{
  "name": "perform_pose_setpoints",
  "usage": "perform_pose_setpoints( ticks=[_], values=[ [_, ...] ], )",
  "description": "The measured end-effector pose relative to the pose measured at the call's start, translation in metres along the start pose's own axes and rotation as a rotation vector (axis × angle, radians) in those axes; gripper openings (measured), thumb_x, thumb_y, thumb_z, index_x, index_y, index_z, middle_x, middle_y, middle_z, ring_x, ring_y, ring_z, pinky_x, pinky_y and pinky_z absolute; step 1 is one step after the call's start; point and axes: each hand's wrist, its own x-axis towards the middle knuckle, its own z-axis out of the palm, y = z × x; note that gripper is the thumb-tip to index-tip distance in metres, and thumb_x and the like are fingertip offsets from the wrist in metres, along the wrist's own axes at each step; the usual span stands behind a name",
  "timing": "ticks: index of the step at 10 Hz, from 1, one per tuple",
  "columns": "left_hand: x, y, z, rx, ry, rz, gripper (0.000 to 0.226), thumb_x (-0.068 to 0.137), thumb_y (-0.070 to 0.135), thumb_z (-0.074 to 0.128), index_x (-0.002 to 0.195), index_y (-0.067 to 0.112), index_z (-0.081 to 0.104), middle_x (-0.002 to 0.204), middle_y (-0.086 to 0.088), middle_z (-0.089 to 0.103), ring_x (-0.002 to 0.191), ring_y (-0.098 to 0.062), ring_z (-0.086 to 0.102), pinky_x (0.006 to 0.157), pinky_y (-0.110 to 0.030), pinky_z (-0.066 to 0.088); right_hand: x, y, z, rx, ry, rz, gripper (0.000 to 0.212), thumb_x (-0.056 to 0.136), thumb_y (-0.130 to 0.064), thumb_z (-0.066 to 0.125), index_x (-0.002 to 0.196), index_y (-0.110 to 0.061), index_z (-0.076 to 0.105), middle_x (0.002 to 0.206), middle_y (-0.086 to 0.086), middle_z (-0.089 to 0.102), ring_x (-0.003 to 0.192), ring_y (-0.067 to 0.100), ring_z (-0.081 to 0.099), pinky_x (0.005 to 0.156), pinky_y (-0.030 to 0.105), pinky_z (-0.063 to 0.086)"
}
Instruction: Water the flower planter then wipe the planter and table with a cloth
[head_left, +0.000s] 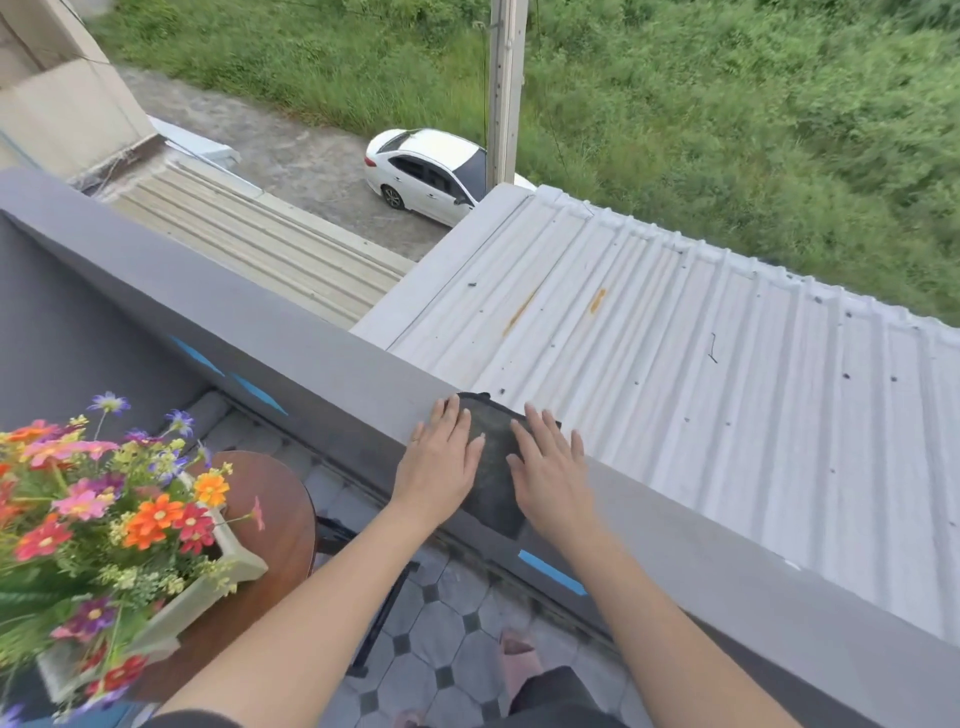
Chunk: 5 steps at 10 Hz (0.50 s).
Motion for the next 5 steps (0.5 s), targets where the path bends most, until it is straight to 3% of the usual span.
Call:
perform_pose_setpoints(
  ticks=[1, 4, 5],
  values=[
    [0.010, -0.011, 0.007, 0.185, -0.128, 0.012, 0.079, 0.084, 0.054, -0.012, 0.150, 0.013, 0.002, 0.159, 0.000, -0.006, 0.144, -0.013, -0.012, 0.115, -0.035, -0.002, -0.001, 0.002, 0.011, -0.039, -0.189, 0.002, 0.084, 0.084, -0.058, -0.017, 0.152, -0.016, 0.010, 0.161, 0.000, 0.002, 0.148, 0.020, -0.001, 0.116, 0.046, -0.003],
    [0.014, -0.016, -0.002, 0.220, -0.168, 0.014, 0.070, 0.093, 0.054, 0.000, 0.149, 0.012, -0.001, 0.159, -0.002, -0.008, 0.145, -0.015, -0.011, 0.114, -0.037, -0.007, 0.008, 0.007, 0.011, -0.100, -0.277, 0.012, 0.087, 0.076, -0.058, -0.014, 0.152, -0.019, 0.000, 0.161, -0.003, -0.007, 0.148, 0.018, -0.009, 0.116, 0.046, -0.005],
    [0.011, -0.020, -0.016, 0.151, -0.159, -0.037, 0.066, 0.099, 0.048, 0.016, 0.149, 0.010, -0.003, 0.158, -0.005, -0.010, 0.145, -0.017, -0.011, 0.115, -0.038, -0.005, 0.015, 0.004, -0.005, -0.109, -0.299, 0.021, 0.082, 0.085, -0.062, -0.004, 0.151, -0.013, -0.002, 0.161, 0.002, -0.009, 0.148, 0.019, -0.010, 0.117, 0.045, -0.006]
  ],
)
